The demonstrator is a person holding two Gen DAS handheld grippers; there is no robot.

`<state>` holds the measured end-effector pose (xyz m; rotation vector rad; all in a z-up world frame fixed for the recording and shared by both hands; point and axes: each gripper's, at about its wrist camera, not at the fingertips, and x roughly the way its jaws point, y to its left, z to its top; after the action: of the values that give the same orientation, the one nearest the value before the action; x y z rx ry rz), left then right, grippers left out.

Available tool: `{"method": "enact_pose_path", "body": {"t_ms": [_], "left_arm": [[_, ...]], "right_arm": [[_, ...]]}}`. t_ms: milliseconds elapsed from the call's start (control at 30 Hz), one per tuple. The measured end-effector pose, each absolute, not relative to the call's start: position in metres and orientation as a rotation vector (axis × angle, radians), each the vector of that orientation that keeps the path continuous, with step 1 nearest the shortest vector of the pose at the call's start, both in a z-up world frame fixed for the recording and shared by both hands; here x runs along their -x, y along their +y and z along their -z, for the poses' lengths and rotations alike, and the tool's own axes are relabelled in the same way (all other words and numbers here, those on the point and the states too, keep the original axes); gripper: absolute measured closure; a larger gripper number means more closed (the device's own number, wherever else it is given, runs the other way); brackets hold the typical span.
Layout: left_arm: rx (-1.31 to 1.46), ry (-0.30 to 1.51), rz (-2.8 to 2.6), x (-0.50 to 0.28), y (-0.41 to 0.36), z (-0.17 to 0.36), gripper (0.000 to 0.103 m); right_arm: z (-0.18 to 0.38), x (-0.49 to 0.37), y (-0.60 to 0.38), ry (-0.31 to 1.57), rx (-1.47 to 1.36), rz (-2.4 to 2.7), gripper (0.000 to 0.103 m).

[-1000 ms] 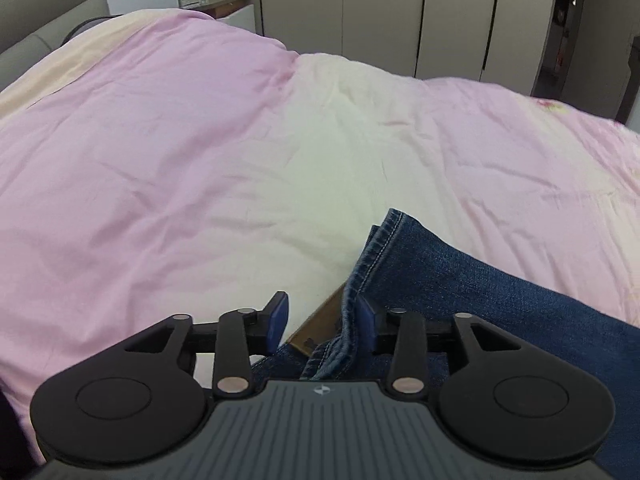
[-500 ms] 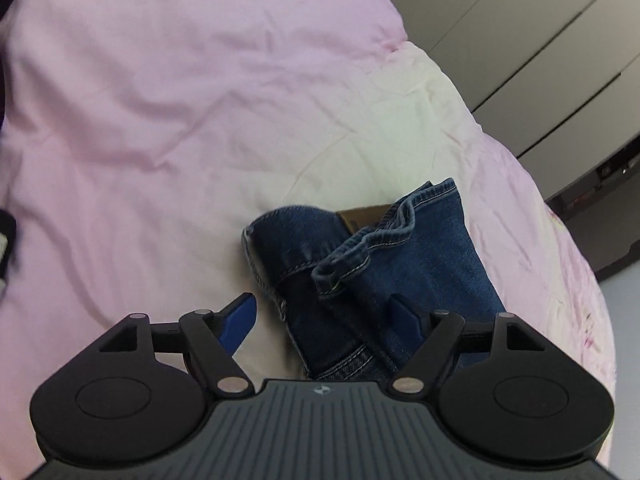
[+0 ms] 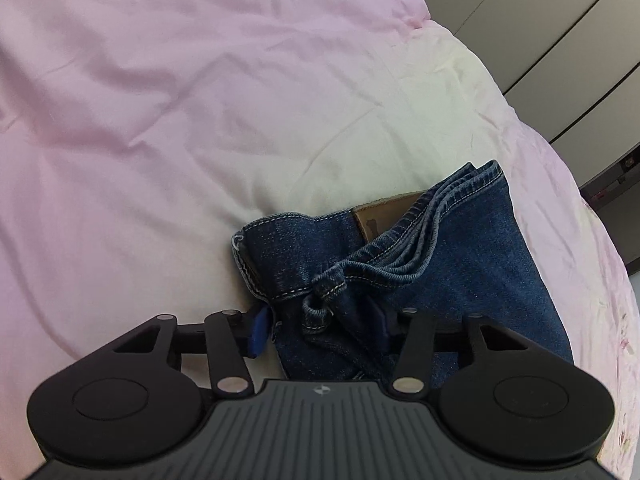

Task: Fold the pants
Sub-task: 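Lay the cuffs onto the waistband and open the left tool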

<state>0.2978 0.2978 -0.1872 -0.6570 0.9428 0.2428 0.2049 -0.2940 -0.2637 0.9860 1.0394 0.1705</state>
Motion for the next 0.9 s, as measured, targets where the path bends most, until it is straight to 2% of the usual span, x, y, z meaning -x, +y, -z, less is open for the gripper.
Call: {"method": "enact_pose_path", "body": {"t_ms": [33,167,367,567,700,900], "left_arm": [[0.656,0.947,-0.25,-0.298,0.297,0.184,0.052],[0.591,0.958,-0.262,-0.295,0.287,0.161,0.071],[0.59,0.994,-0.22,-0.273,0.261,0.132,0.078],[0.544,1.062,-0.012,-0.233,0.188,0.125,0.079],[0.488,1.13,0.037,-0.224,0.158,0.147,0.078],[0.624,1.206,0.014,-0.234,0.184,0.167,0.058]], "right_arm": [[0.262,-0.204,-0.295,1.036,-1.006,-0.186,0.088],[0.232,-0.201,-0.306,0.961,-1.081,-0.223,0.094],[0.166,-0.215,-0.333,0.867,-1.061,-0.241,0.097],[0.123,-0.199,-0.406,0.848,-0.932,-0.118,0.097],[0.14,-0.173,-0.454,0.918,-0.933,0.007,0.096],[0.208,-0.158,-0.473,1.049,-0.934,0.154,0.102]]}}
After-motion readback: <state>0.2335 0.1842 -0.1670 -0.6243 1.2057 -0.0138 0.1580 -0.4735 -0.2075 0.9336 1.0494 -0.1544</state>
